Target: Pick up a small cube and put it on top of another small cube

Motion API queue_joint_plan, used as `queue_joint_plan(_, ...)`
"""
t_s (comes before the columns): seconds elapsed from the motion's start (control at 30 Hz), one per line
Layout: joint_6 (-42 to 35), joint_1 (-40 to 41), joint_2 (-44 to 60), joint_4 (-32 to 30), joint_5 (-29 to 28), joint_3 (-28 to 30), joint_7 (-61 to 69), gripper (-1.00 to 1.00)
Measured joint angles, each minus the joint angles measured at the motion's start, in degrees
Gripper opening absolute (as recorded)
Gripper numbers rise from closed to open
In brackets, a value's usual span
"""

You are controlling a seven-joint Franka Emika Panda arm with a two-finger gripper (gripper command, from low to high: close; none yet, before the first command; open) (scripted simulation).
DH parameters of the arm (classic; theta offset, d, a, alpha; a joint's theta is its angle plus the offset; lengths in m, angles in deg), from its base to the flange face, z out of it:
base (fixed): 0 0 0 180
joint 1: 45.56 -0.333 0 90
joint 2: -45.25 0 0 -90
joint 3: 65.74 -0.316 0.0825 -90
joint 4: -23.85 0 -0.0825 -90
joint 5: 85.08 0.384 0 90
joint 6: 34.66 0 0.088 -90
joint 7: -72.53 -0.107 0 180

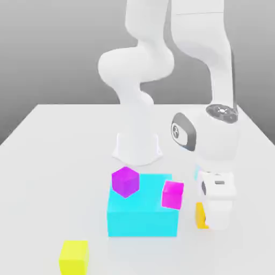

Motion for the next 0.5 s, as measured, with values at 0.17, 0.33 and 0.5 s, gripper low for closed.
queue_joint_plan(0.17, -6.2, -0.6, -7.7, -1.4, -1.0, 0.8, -0.6, -1.00)
queue_joint_plan(0.33, -13.4, 1.0, -15.1, -0.1, -0.6, 1.3, 0.9, -1.00)
queue_joint_plan(0.5, -20.3, 12.4, -14.4, 8.1, 1.0, 7.0, 2.1, -1.00)
